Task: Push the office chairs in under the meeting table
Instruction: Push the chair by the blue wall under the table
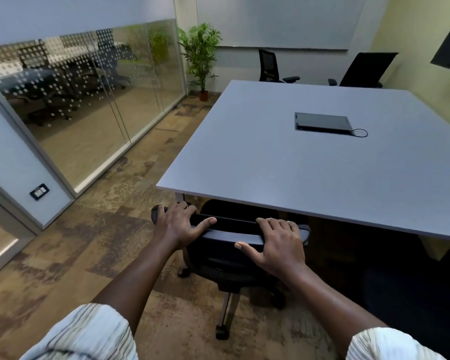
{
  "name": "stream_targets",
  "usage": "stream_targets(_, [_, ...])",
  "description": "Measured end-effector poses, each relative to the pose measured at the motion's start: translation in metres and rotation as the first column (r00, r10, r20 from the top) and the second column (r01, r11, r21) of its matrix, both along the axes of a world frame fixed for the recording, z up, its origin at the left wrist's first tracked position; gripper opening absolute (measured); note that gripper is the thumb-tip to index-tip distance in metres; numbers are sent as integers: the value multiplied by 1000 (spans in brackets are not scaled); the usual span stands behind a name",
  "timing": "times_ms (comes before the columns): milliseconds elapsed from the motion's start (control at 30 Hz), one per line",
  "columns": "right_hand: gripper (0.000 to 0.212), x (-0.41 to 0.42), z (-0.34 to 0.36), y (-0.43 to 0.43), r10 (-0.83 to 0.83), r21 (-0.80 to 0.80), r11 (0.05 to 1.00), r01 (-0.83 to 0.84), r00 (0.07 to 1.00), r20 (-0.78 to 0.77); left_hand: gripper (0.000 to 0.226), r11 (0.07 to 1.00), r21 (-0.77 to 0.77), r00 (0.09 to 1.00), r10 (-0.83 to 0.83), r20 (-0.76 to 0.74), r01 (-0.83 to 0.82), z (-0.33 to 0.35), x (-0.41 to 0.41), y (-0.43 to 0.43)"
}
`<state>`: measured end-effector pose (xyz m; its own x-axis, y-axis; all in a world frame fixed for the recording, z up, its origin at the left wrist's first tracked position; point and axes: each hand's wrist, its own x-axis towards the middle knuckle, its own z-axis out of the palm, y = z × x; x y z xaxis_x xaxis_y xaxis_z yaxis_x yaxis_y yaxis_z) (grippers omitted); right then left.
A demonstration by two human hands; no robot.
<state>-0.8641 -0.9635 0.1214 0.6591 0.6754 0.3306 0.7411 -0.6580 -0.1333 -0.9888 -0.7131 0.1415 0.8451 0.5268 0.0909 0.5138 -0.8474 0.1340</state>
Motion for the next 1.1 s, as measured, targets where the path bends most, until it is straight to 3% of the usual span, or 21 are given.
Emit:
stream_targets(533, [100, 104, 5, 57, -23, -125, 992, 20, 1000, -16, 90, 999, -31, 997, -22, -74, 20, 1, 115, 65])
stream_targets(1100, [96, 169, 1, 95, -36, -107, 994, 33, 999, -28, 85, 998, -27, 996, -50, -70, 48, -1, 185, 107])
